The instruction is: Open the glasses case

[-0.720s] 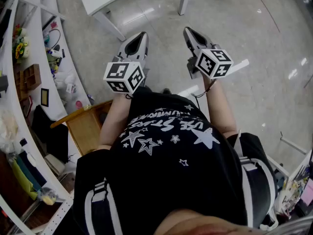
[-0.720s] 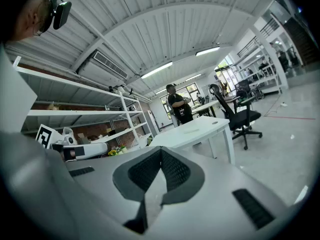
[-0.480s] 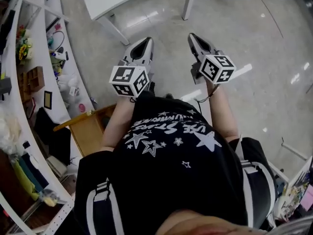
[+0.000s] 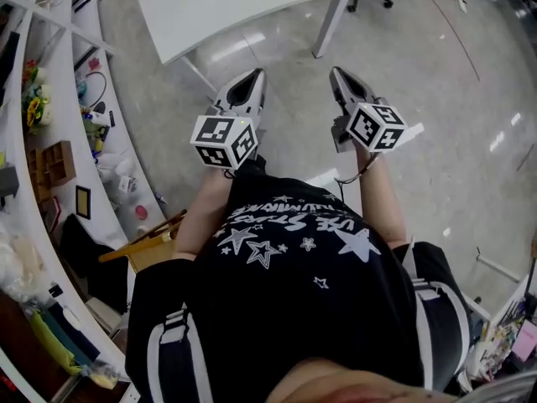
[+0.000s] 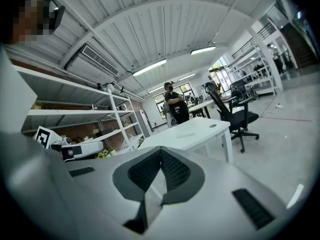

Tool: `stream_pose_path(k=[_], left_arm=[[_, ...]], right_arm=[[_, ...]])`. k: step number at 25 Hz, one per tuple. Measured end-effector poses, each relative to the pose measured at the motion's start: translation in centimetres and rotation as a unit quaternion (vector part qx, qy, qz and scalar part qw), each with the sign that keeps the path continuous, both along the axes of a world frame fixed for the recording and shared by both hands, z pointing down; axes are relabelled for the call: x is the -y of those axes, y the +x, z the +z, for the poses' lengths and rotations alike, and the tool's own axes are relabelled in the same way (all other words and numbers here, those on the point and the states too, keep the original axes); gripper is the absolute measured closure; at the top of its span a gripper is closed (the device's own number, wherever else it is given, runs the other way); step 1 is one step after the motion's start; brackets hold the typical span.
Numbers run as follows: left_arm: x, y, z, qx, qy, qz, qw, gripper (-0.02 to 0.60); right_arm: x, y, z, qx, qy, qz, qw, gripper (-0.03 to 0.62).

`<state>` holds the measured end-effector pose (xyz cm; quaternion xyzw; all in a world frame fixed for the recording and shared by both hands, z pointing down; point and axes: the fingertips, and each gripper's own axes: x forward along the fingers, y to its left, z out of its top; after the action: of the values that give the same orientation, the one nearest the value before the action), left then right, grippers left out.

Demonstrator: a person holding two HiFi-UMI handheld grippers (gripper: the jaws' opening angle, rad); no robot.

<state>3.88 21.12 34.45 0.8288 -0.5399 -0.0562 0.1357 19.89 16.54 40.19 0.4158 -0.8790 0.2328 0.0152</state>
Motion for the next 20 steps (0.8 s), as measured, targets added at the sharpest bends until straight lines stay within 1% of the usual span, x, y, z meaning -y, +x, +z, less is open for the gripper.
stream_pose_path(k=[4,7,9,11,13,17,20], left_arm=[[3.9,-4.5,-0.9,-0.010,0.006,-0.004,0.9999,0.569],[6.2,-7.8,-1.3,-0.012,0.008,-0.008,0.9999,0.569],[7.6,-9.1,-1.4,-0.008,0.007,-0.003,0.9999,0.569],[8.8,-9.9,-1.3,-0.004,0.006,0.006,1.0000,0.569],[10.1,-10.8,-1.0,-0.005,0.003,0.015,0.9999,0.569],[12.7,-13.6,-0.5,-0.007,0.001,0.026,0.9996,0.569],[13.9,-14.8,0.0,-0.007,-0.005,0.038,0.9992,0.569]], right_arm=[[4.2,-3.9,-1.0,-0.007,0.004,0.007,1.000,0.586],[6.6,-7.1,-2.3,-0.024,0.016,0.015,0.999,0.586],[8.0,-8.4,-2.2,-0.030,0.012,0.017,0.999,0.586],[9.4,-9.3,-1.5,-0.030,-0.002,0.018,0.999,0.586],[11.0,-10.5,-1.1,-0.029,-0.010,0.023,0.999,0.586],[14.1,-14.4,-1.4,-0.034,-0.001,0.029,0.999,0.586],[15.2,-16.0,-1.2,-0.040,-0.005,0.039,0.998,0.586]])
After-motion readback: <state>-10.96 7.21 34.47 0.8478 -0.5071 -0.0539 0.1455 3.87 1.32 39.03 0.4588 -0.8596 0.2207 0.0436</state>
